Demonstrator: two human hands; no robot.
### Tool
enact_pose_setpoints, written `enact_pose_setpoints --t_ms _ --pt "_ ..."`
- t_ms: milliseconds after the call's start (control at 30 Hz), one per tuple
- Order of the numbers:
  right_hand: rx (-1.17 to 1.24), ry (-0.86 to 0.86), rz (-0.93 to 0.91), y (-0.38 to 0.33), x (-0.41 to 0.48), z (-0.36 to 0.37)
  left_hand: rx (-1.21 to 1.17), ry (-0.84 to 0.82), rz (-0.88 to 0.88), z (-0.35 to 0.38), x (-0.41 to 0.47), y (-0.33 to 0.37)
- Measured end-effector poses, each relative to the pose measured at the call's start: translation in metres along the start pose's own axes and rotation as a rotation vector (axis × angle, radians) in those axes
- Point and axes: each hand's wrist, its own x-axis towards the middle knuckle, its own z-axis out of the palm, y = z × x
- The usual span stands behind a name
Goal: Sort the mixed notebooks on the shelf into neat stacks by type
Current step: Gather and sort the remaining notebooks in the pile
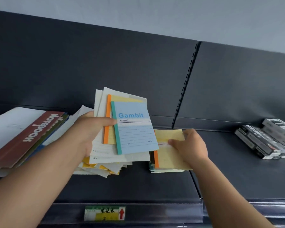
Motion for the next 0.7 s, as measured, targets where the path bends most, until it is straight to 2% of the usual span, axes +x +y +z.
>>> enact_pose_setpoints --t_ms 67,133,233,300,400,567,700 --pt "-0.086 -0.015 -0.012 0.004 0.003 0.002 0.005 -0.033 -0.019 0.009 -0.005 -0.004" --pt "-0.074 0.007 -0.056 0.006 0.004 -0.002 0.012 -0.057 -0.028 0.019 -0.008 -0.006" --pt "0.253 0.000 -0.104 -0.003 -0.001 -0.015 0.023 -0.087 -0.041 0.036 -0.011 -0.009" --pt "0.461 -0.144 -0.091 -0.010 -0.008 -0.020 0.019 -0.113 -0.051 0.049 -0.013 -0.011" --pt "0.509 -0.309 -0.026 -0.009 -0.012 -0.019 -0.011 -0.136 -0.074 0.068 -0.015 -0.014" --pt "0.614 -0.330 0.081 0.006 -0.007 -0.019 -0.084 -0.098 -0.152 0.081 -0.018 -0.013" --pt "0.667 -0.347 0.109 0.014 -0.003 -0.021 -0.046 -0.069 -0.095 0.082 -0.016 -0.014"
